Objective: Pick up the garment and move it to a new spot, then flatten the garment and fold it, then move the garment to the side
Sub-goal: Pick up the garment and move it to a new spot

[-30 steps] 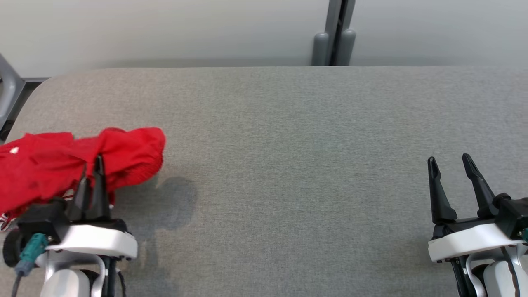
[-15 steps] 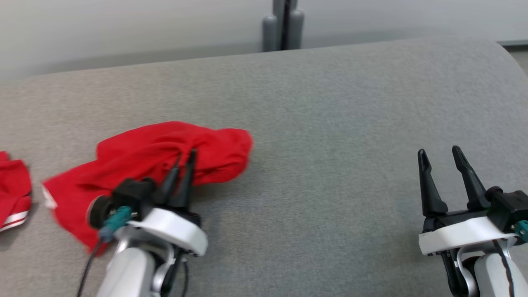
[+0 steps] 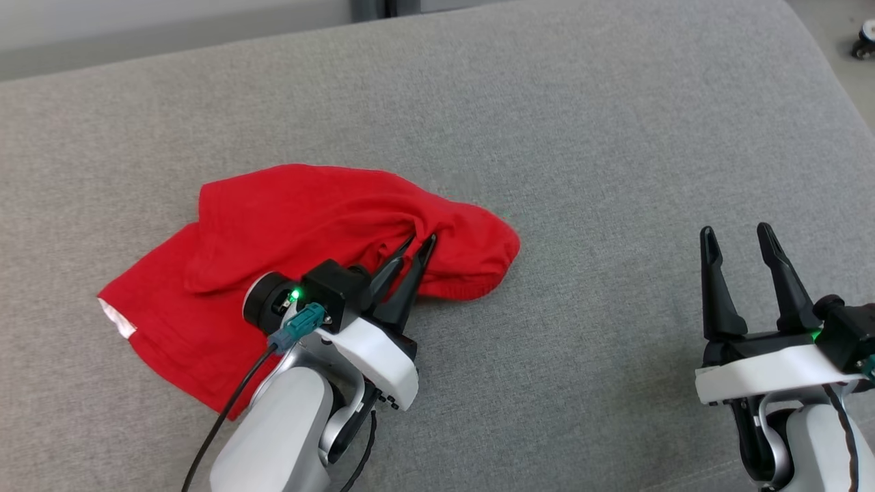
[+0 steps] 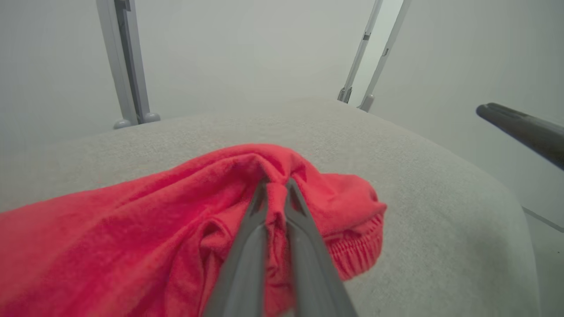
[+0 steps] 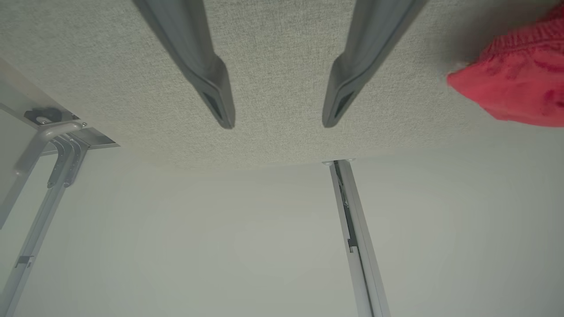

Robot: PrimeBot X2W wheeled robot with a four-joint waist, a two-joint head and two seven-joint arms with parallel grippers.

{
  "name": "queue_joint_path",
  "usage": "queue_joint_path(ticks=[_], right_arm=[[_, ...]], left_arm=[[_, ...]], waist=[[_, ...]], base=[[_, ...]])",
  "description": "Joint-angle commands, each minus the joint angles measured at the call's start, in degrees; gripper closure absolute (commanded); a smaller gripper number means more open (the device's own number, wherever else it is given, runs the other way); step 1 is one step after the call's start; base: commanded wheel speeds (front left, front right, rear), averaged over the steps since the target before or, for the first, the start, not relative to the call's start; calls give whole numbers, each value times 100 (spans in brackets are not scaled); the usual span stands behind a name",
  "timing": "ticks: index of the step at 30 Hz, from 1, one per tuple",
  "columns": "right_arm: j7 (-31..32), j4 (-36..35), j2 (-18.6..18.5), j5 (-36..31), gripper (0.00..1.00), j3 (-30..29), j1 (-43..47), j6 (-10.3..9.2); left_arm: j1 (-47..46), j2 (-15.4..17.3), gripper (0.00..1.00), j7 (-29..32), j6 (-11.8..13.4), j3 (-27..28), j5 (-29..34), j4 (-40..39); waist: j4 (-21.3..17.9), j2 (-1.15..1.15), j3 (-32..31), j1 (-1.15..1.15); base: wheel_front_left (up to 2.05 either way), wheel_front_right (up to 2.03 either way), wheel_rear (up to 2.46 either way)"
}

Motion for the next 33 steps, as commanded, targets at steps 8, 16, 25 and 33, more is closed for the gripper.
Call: queue_joint_path(ticks=[8,16,25,33], right_arm=[[-70,144,20,65,0,-9,-164,11],[-74,144,16,4,0,-54,-101,11],[-71,129,16,-50,0,-55,-17,11],[-71,209,15,-110,0,26,100,11]], left_arm=[[-302,28,0,-332,115,-235,-142,605],[-34,246,0,-653,374,106,-250,241],[366,753,0,-740,843,962,-537,-62],[864,1118,0,-777,1019,1522,-763,-270]], waist=[[75,0,73,0],[422,0,-157,0],[725,0,-369,0],[907,0,-583,0]], base=[[0,0,0],[0,0,0],[0,0,0],[0,0,0]])
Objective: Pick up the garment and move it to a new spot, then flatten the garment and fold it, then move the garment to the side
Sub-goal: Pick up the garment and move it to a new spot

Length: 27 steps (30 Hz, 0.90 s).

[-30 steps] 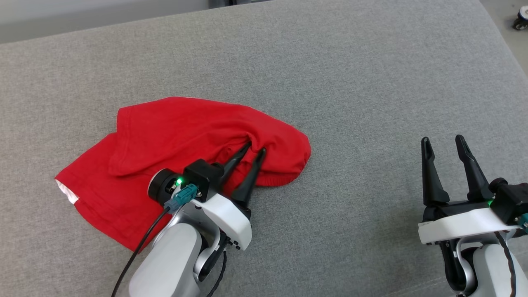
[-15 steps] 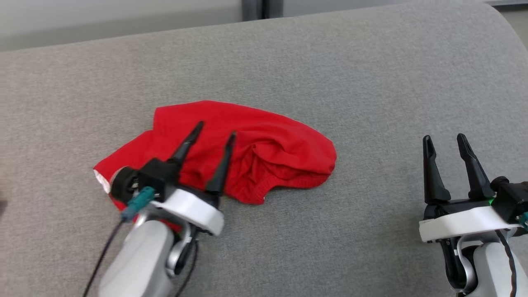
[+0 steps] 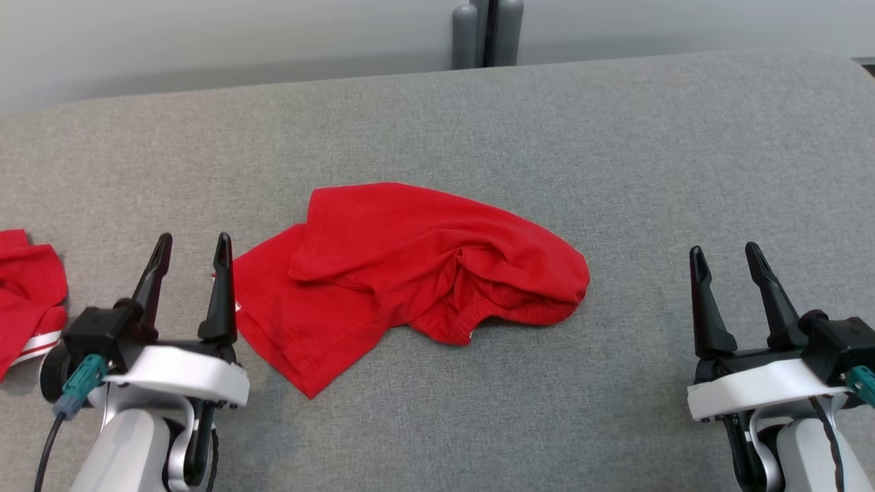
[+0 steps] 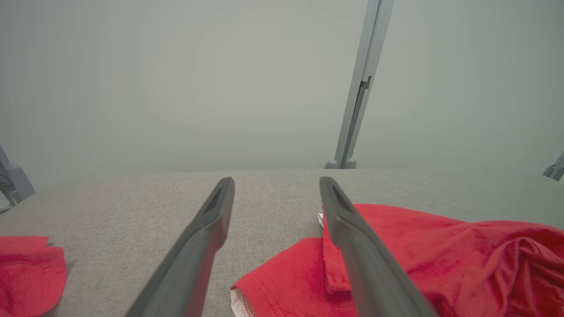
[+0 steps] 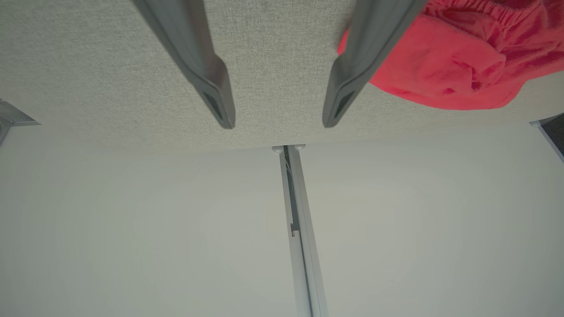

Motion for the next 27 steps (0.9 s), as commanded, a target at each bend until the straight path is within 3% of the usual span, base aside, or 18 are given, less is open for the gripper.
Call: queue_joint_path(ticks=[1,16,27], right_arm=[[-35,30,-32,-30,0,-6,61,11],[129,-13,-83,-52,0,63,594,11],[255,-205,-76,-83,0,17,710,11]], left_arm=[[125,43,0,-24,35,47,-42,-54],[1056,117,0,28,147,35,-145,-253],[1253,141,0,122,254,-15,-175,-430]], waist=[[31,0,-71,0],[75,0,-683,0],[100,0,-756,0]], base=[[0,0,0],[0,0,0],[0,0,0]])
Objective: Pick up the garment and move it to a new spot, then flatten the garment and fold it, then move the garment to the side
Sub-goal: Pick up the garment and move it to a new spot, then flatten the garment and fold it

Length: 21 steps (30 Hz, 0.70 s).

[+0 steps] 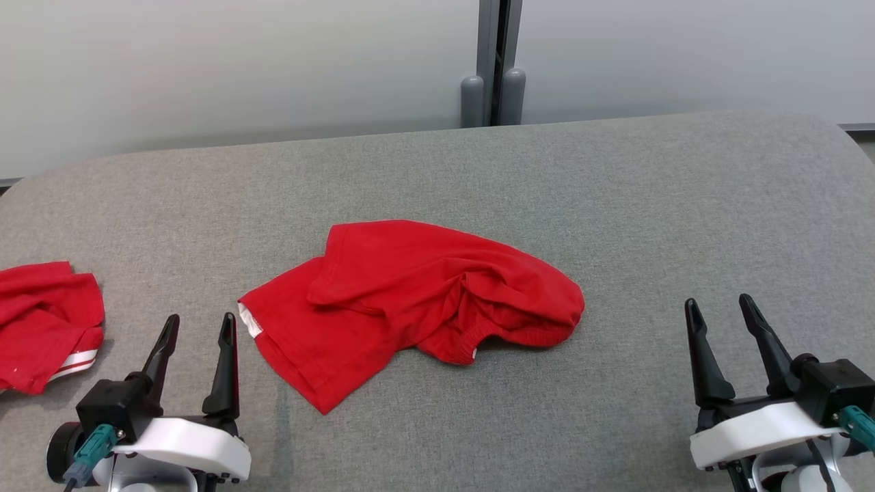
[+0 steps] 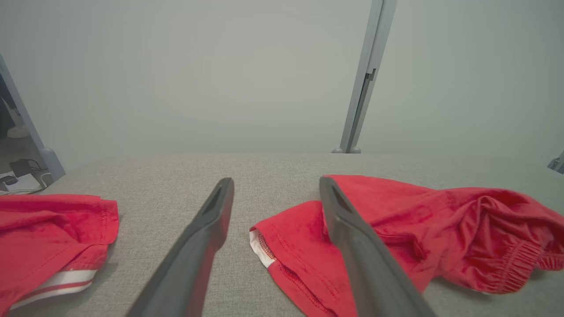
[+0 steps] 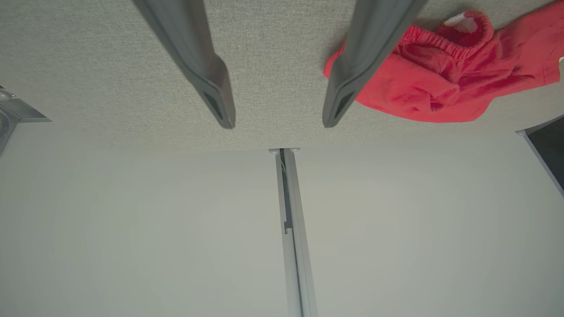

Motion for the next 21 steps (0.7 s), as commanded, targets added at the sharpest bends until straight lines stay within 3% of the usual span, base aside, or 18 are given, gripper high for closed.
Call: queue_joint_path(ticks=[1,14,21], right_arm=[[11,-16,-22,-8,0,-15,28,11],[43,-45,-24,-29,0,-9,-43,11],[253,0,-186,-17,0,733,-341,11]], left_arm=[[89,17,0,-7,18,11,-37,-20],[-84,43,0,-19,1,-15,-84,44],[-323,3,0,6,-2,-111,-20,-77]], waist=[[3,0,4,0],[35,0,55,0],[262,0,305,0]], base=[[0,0,0],[0,0,0],[0,0,0]])
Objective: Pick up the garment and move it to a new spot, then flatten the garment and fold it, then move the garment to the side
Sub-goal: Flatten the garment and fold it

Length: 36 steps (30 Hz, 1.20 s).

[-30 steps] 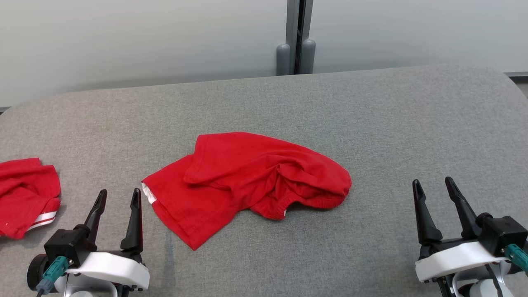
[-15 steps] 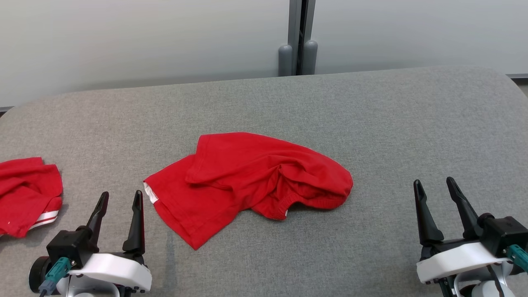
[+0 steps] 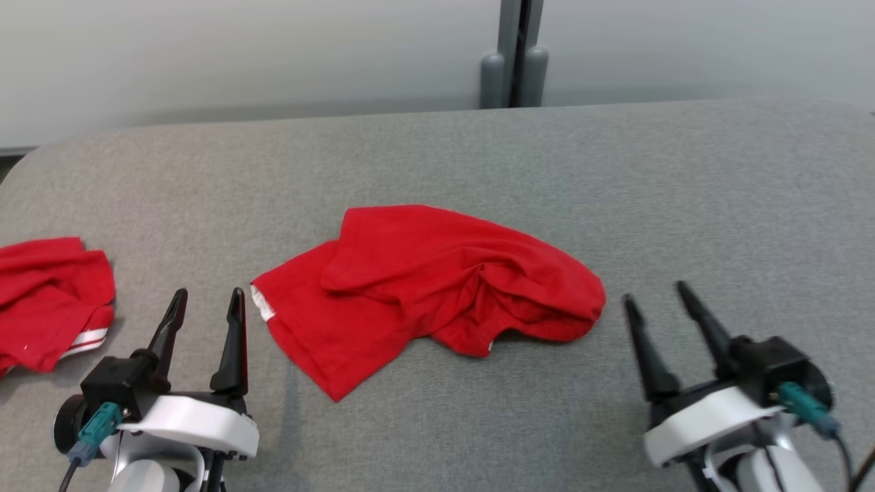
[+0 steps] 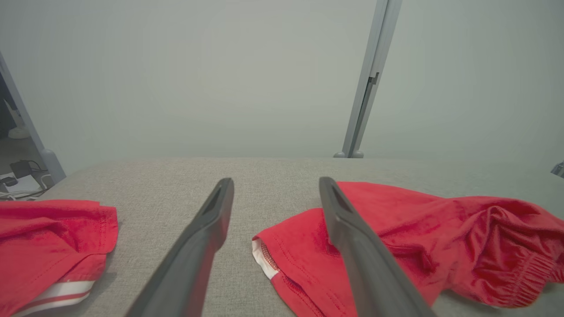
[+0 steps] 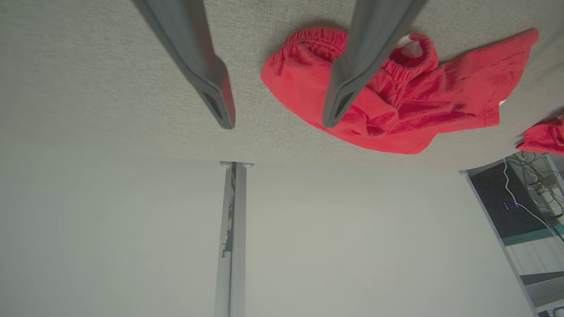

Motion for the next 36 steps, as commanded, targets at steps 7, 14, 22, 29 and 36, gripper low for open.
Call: queue_joint_path(ticks=[7,14,22,29,36], right_arm=[[377,345,-242,243,0,1233,-247,10],[420,828,-468,461,0,2129,-748,10],[411,1420,-648,659,100,2785,-1455,11],[278,990,-849,1071,100,3260,-1702,11],[361,-64,-1127,1361,100,3523,-1907,11]], left_arm=[[-329,-78,0,-64,-55,-59,33,35],[-530,-187,0,-135,-108,-6,0,150],[-673,-220,0,-170,-154,39,45,236],[-716,-242,0,-179,-173,113,62,292],[-656,-180,0,-184,-165,193,65,276]], waist=[[433,0,383,0],[629,0,656,0],[709,0,816,0],[569,0,791,0],[352,0,714,0]], base=[[0,0,0],[0,0,0],[0,0,0],[0,0,0],[0,0,0]])
